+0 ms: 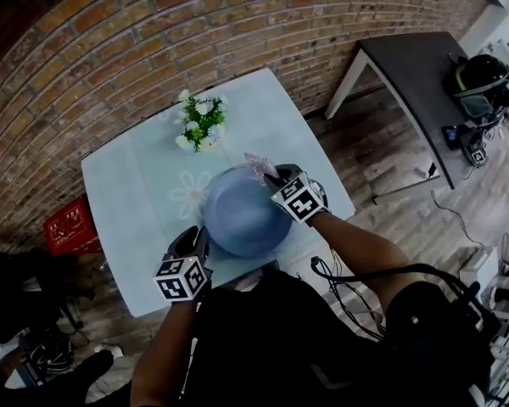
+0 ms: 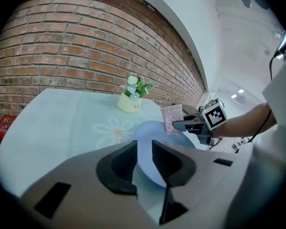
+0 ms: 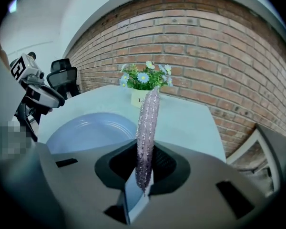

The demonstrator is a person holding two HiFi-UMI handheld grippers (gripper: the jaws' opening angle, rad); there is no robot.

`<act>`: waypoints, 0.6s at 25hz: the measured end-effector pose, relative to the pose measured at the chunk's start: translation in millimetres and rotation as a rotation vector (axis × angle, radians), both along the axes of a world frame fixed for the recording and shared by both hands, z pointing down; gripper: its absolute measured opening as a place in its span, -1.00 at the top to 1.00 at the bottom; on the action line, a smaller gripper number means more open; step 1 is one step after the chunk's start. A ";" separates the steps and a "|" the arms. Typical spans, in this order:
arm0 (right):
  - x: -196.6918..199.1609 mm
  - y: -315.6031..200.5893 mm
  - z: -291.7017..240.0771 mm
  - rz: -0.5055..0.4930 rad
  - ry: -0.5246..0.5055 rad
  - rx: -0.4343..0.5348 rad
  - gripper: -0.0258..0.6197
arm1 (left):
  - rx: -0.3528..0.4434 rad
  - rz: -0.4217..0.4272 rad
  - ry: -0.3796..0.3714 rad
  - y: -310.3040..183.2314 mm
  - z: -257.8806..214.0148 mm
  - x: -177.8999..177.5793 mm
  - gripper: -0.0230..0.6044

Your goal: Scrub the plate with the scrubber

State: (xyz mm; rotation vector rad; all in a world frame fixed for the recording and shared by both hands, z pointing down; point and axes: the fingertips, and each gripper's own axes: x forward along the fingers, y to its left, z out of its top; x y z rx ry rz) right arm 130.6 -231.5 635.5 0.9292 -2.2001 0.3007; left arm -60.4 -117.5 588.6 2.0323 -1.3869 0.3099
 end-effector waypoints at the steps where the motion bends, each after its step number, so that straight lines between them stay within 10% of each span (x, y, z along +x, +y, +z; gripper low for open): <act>1: 0.2 1.8 -1.5 0.008 -0.001 0.000 0.71 | 0.000 0.013 0.002 0.4 -0.8 -2.2 0.58; 15: -16.4 37.4 -33.6 0.130 0.093 0.042 0.71 | 0.048 0.198 0.059 -5.4 -12.0 -29.0 0.58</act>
